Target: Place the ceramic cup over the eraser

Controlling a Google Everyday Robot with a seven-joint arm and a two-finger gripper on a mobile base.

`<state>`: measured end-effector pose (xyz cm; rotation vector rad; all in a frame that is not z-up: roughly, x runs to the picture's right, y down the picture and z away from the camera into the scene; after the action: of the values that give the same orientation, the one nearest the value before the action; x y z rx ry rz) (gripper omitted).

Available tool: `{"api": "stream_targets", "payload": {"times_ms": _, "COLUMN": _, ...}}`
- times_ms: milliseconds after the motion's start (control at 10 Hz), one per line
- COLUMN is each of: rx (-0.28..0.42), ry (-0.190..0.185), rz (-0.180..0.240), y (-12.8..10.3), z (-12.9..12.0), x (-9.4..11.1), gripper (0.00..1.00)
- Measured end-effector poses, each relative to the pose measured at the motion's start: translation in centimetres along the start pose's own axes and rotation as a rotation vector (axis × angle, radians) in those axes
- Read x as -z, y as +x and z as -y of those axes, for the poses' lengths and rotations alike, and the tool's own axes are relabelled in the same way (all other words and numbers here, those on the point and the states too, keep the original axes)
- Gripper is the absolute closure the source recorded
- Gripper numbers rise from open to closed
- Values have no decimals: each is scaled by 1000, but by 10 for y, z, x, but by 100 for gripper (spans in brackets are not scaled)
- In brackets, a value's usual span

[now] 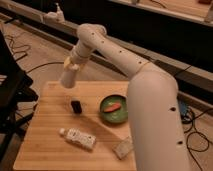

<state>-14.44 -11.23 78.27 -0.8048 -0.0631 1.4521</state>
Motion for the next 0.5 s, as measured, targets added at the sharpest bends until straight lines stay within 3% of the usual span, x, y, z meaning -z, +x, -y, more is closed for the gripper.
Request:
{"api": "stream_targets", "payload": {"times_ms": 300, "rx": -40, "ry": 55, "rz": -23, "y": 34, "z": 26, "x": 34, "gripper": 100}}
{"api": "stream_targets", "payload": {"times_ms": 500, "rx": -68, "ry": 84, "rz": -43, "y": 53, "z": 41, "x": 46, "gripper": 100}}
